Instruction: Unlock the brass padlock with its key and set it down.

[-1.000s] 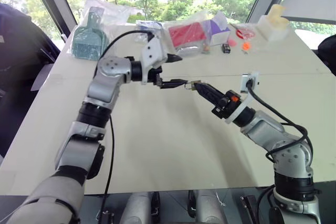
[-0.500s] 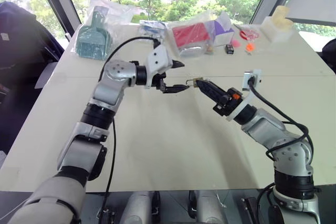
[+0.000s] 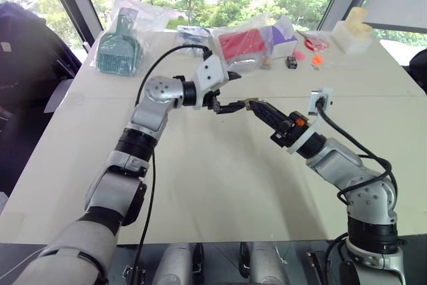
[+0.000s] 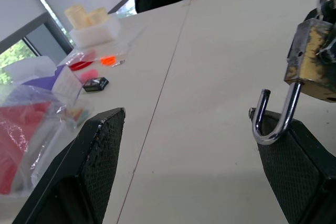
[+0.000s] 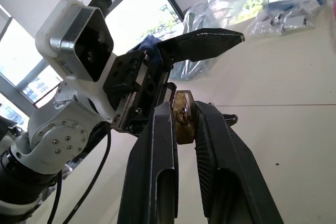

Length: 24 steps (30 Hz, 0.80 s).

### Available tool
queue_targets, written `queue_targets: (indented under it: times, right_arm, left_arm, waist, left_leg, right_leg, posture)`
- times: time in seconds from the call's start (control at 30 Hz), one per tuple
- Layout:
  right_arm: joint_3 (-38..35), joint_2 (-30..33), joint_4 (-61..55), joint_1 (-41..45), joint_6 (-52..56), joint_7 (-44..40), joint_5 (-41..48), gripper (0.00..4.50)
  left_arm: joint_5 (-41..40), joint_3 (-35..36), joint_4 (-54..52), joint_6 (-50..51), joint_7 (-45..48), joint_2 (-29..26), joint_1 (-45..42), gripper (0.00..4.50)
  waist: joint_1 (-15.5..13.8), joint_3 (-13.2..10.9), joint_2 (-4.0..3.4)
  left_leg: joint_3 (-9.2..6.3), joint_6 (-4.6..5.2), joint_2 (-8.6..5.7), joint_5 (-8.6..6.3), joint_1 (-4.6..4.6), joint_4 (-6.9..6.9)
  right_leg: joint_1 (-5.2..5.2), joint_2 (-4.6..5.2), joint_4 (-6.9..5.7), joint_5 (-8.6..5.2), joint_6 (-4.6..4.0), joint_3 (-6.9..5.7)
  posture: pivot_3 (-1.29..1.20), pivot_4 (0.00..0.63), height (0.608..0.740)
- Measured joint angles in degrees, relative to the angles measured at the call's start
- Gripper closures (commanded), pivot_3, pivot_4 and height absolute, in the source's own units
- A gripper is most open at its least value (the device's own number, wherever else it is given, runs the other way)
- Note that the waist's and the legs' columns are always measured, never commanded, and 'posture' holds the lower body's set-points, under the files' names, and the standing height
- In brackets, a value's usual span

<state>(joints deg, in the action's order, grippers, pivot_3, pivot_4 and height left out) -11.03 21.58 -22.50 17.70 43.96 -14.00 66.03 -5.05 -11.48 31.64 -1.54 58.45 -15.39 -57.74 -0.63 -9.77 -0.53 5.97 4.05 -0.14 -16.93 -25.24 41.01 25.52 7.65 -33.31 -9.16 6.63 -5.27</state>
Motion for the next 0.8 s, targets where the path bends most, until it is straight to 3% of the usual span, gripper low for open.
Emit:
queue_targets:
  times: [0.53,0.8]
  right_arm:
    - [0.4,-0.3,-0.4,-0.5,0.4,0.7,0.0,4.34]
    - [-2.9,-2.0,2.2,-1.4,1.4,8.2,4.0,4.34]
  left_arm:
    - [1.2,-0.1,0.7,-1.7,-4.3,0.3,0.4,0.60]
    - [8.0,-3.5,3.7,0.1,-2.3,-8.4,4.7,0.60]
  waist:
    - [0.0,0.0,0.00]
    - [0.2,0.0,0.00]
  left_leg:
    - [-0.01,0.03,0.00,-0.02,0.00,0.00]
    - [0.00,0.02,0.03,-0.02,0.00,-0.03]
  right_leg:
    - [0.00,0.01,0.00,0.00,0.00,0.00]
    - [0.04,0.00,-0.01,0.00,-0.01,-0.01]
  posture:
    - [0.00,0.150,0.735]
    - [0.00,0.150,0.735]
